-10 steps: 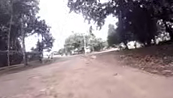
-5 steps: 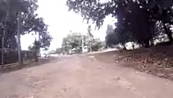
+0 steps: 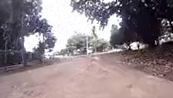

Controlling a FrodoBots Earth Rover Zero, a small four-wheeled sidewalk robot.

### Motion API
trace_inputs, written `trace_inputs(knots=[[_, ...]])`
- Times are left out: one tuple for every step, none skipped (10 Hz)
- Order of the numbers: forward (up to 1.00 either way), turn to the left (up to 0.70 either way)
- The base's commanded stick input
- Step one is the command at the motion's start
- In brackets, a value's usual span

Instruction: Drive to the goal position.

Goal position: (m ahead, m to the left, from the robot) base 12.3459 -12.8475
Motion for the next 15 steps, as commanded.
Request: trace_inputs(knots=[[0.7,0.0],[0.7,0.0],[0.7,0.0],[0.7,0.0],[0.7,0.0],[0.7,0.0],[0.7,0.0],[0.7,0.0],[0.7,0.0],[0.7,0.0],[0.7,0.0],[0.7,0.0],[0.7,0.0],[0.7,0.0],[0.7,0.0]])
